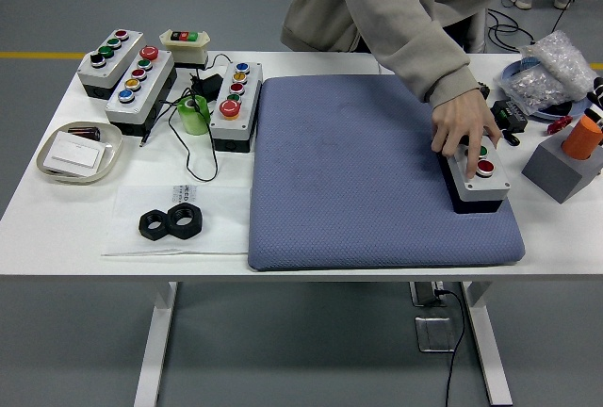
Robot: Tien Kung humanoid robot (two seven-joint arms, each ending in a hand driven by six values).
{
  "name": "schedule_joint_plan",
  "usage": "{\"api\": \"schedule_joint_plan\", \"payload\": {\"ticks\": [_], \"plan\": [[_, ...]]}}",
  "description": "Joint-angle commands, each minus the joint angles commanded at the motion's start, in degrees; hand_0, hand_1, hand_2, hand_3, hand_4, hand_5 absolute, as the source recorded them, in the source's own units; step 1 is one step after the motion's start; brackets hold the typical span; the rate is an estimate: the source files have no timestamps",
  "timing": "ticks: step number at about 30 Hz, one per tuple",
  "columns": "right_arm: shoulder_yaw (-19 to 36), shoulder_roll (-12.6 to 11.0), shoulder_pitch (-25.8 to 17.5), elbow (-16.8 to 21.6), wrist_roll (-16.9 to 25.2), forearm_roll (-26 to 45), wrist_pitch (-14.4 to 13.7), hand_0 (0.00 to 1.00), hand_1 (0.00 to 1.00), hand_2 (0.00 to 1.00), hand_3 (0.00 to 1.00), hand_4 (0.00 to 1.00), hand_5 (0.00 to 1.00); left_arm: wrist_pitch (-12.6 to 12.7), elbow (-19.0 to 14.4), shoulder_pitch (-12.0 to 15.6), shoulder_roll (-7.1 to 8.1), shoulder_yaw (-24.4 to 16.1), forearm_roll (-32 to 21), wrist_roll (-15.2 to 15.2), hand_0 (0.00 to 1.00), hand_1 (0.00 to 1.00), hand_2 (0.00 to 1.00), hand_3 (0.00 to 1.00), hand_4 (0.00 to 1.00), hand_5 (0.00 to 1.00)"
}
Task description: Pick up the button,place it on the desk,press the button,press the button
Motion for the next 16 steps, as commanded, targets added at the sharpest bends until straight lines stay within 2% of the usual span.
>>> {"api": "schedule_joint_plan", "payload": {"ticks": [9,16], "plan": [[-0.8,0.2,-0.1,0.3,0.2,-2.2,-4.6,0.907,0.822,0.855,0.859,0.619,0.197,-0.1,0.1,0.5,-0.09,-0.5,0.7,0.1,0.735,0.774,0.85,0.762,0.524,0.998],[-1.0,0.2,0.1,0.4,-0.3,-3.1,-5.6,0.91,0.83,0.859,0.859,0.617,0.193,-0.1,0.1,0.4,-0.06,0.0,-0.2,-0.2,0.736,0.773,0.85,0.763,0.522,0.998]]}}
